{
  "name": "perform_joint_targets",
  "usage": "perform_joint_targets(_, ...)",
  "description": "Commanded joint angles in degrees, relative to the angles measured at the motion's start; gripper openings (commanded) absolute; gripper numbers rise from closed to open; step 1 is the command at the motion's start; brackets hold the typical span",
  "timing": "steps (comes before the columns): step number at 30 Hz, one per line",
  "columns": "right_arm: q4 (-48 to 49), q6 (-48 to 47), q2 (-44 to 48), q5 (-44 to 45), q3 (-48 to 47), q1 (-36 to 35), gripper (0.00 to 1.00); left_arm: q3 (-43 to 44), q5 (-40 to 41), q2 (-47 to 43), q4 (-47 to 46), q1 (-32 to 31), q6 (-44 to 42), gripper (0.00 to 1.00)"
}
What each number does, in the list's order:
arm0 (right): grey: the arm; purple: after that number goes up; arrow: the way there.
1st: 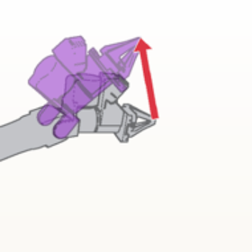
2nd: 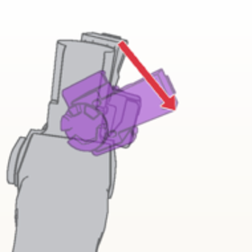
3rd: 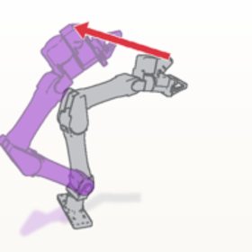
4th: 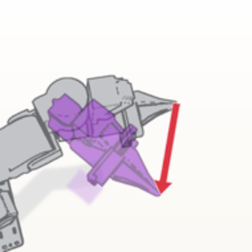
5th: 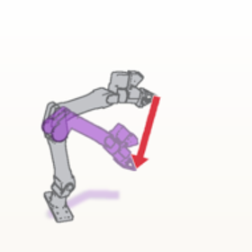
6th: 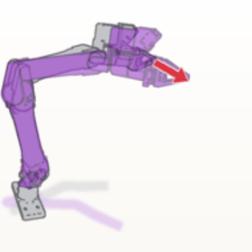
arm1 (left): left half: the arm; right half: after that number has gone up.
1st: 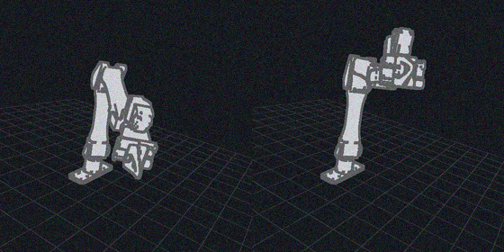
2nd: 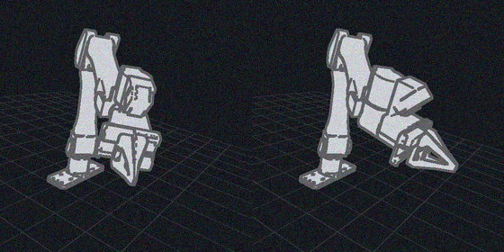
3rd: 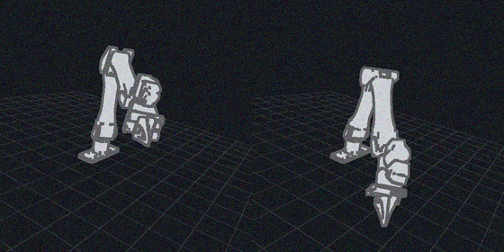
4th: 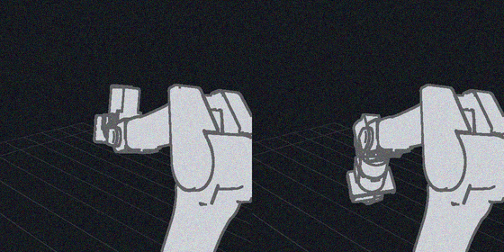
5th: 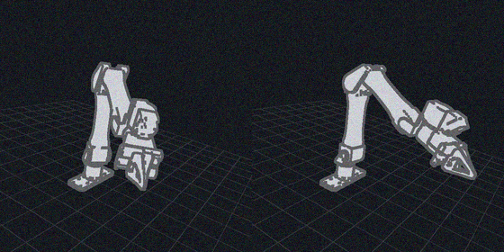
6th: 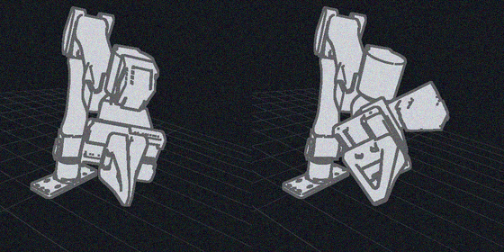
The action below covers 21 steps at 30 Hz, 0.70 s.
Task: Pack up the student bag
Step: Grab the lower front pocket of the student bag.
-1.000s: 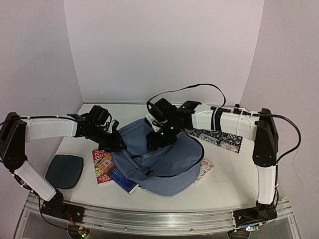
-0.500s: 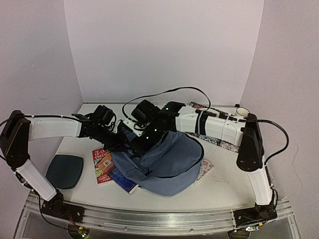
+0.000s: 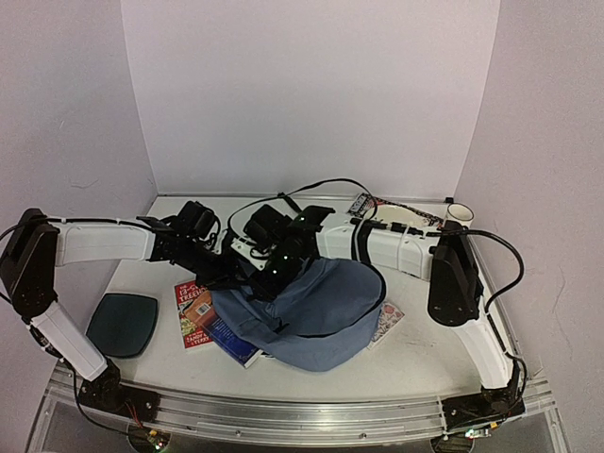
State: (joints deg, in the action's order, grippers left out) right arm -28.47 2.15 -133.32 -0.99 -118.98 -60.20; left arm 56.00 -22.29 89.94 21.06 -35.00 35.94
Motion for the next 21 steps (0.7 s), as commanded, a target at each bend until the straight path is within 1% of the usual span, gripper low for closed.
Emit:
perform_joint_targets(1, -3.21, -1.65, -0.88, -0.17, -0.99, -0.54, 0.46, -0.55, 2.24, -2.13, -2.12, -0.24, 0.78, 0.27)
perform_joint_targets(6, -3.04, -1.1, -0.19, 0.99, -0.13, -0.53, 0.31, -1.61, 2.65, -2.53, -1.98, -0.24, 0.9, 0.27)
perform_joint_targets(11, -2.17, 0.32, 1.39, 0.99, -0.13, -0.45, 0.03, -2.57, 2.85, -2.47, -1.99, -0.24, 0.72, 0.27)
perform_joint_targets(12, -1.92, 0.7, 1.9, 2.26, 0.07, -0.48, 0.0, -2.83, 3.01, -2.62, -1.99, -0.25, 0.67, 0.27)
perform_joint_targets(17, -0.01, 4.24, 5.36, 4.76, 2.47, 0.17, 0.0, -4.55, 3.84, -2.83, -1.83, -0.26, 0.33, 0.27)
perform_joint_targets(21, 4.02, 9.9, 9.69, 4.83, 7.64, 1.76, 0.0, -6.44, 4.95, -2.84, -1.75, -0.24, -0.15, 0.26)
